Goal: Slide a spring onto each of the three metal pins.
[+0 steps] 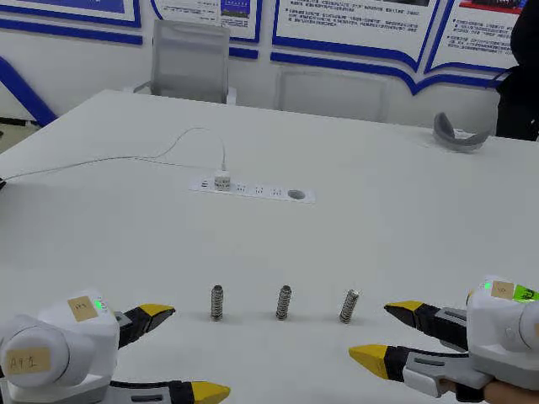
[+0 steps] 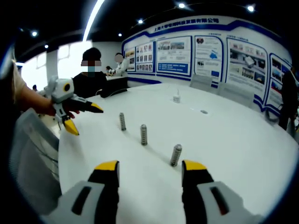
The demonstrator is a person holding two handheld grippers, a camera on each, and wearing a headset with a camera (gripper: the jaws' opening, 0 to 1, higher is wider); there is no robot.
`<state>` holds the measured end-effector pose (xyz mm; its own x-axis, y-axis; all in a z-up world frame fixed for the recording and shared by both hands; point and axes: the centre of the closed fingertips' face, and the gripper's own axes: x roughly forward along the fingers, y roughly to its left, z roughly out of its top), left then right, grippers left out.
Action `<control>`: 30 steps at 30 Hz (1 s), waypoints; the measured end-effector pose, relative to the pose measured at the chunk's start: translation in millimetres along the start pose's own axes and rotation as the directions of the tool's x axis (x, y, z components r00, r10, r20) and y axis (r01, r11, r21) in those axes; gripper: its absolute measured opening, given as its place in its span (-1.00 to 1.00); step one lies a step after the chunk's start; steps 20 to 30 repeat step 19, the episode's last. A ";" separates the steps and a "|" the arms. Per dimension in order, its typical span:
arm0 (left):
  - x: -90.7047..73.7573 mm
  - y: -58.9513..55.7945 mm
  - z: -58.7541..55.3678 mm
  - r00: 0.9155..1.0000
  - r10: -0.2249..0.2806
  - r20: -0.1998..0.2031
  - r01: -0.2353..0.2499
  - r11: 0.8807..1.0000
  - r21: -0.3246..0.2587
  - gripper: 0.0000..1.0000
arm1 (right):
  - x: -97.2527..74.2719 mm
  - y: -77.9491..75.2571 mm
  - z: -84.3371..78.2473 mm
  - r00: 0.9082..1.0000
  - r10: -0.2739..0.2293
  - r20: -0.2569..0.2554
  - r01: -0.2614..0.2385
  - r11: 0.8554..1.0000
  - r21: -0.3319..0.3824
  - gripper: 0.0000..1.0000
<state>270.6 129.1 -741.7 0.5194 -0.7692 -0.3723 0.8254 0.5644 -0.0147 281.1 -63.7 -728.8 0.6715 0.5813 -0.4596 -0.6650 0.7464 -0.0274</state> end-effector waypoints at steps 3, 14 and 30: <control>-0.1 0.4 -0.2 1.000 0.001 0.000 -0.001 1.000 0.000 0.55 | -0.1 0.2 0.3 1.000 0.000 0.002 0.000 1.000 0.000 0.12; -0.4 0.3 0.3 1.000 0.001 -0.001 -0.001 1.000 0.001 0.55 | -0.2 -0.7 0.4 1.000 -0.005 0.003 0.005 1.000 0.001 0.15; 0.2 0.4 -0.3 1.000 -0.001 -0.003 0.001 1.000 0.000 0.55 | -0.1 -1.9 -1.4 1.000 -0.006 0.000 0.006 1.000 0.007 0.16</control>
